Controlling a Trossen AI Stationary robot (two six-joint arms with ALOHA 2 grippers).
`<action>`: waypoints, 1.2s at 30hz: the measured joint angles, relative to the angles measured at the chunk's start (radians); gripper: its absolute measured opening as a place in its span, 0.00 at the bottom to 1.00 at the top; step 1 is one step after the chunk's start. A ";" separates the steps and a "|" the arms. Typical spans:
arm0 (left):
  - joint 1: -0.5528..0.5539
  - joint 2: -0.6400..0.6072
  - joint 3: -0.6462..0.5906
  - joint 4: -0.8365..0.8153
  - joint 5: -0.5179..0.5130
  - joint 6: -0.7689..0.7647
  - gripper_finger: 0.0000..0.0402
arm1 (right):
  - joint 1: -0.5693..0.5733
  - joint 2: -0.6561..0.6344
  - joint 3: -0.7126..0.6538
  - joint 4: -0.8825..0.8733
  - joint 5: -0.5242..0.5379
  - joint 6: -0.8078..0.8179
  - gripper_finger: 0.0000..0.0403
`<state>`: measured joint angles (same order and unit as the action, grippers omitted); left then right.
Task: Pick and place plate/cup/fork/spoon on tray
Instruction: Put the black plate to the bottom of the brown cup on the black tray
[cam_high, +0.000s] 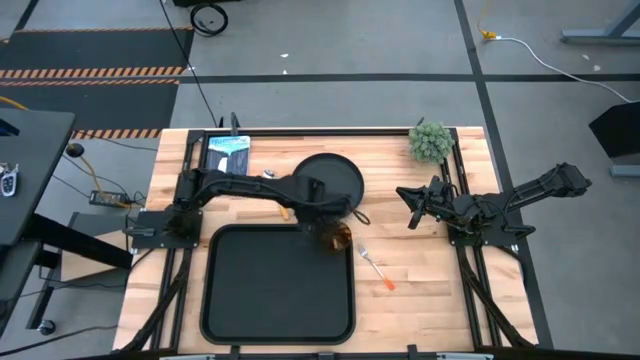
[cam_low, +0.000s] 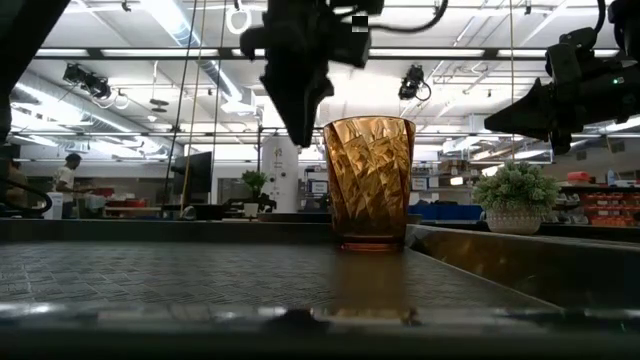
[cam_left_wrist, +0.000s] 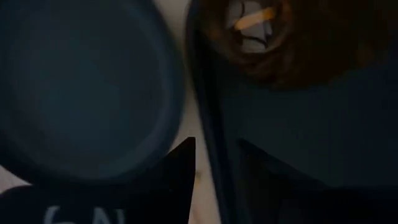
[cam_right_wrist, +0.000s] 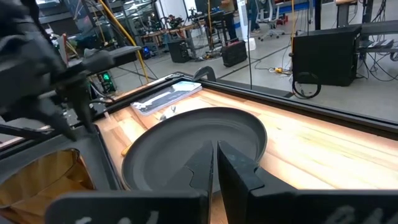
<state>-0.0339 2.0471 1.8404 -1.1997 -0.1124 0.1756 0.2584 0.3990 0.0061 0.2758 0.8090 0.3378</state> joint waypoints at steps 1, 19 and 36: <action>0.011 -0.022 -0.034 0.017 0.000 -0.001 0.30 | 0.000 0.000 0.000 0.000 0.000 0.000 0.07; 0.377 -0.369 -0.691 0.621 0.024 -0.331 0.31 | 0.000 0.002 0.000 0.024 0.000 0.000 0.07; 0.507 -0.328 -0.803 0.765 0.117 -0.480 0.55 | 0.000 0.002 0.000 0.044 0.000 0.000 0.07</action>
<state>0.4732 1.7192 1.0378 -0.4343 0.0048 -0.3046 0.2584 0.4008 0.0060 0.3202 0.8089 0.3378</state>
